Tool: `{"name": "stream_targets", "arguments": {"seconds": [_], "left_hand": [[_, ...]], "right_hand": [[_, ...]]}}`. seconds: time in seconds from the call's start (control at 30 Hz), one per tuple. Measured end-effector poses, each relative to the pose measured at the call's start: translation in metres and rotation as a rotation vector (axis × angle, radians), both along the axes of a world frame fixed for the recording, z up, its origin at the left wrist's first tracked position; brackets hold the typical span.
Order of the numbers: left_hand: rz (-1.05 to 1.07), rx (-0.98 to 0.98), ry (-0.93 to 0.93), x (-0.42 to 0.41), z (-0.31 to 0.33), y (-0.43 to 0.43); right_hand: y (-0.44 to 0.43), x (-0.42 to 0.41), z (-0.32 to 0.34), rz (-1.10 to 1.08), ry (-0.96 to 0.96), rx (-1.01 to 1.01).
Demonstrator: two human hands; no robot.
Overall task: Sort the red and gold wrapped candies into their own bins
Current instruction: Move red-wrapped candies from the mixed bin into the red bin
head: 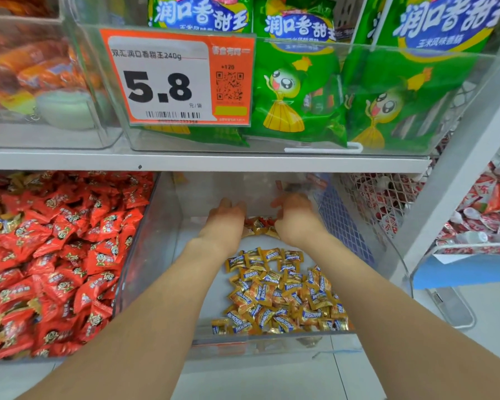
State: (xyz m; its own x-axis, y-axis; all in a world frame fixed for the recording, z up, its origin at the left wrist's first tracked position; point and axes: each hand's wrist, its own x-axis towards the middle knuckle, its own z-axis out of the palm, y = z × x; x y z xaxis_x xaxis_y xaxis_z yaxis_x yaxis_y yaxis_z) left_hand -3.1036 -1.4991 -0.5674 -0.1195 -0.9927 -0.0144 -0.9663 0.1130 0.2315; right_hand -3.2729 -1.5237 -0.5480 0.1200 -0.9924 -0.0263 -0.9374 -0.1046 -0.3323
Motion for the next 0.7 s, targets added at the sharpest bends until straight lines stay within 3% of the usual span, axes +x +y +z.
{"name": "stream_targets", "arguments": {"seconds": [0.1, 0.43, 0.7], "left_hand": [[0.001, -0.01, 0.039, -0.001, 0.001, 0.001], [-0.024, 0.038, 0.149, -0.002, 0.007, 0.009], [-0.007, -0.052, 0.192, -0.011, 0.024, 0.024]], "right_hand": [[0.001, 0.004, -0.008, 0.017, -0.029, -0.072], [0.002, 0.002, -0.018, 0.16, 0.221, -0.027], [0.02, -0.007, -0.002, 0.149, 0.032, 0.025]]}}
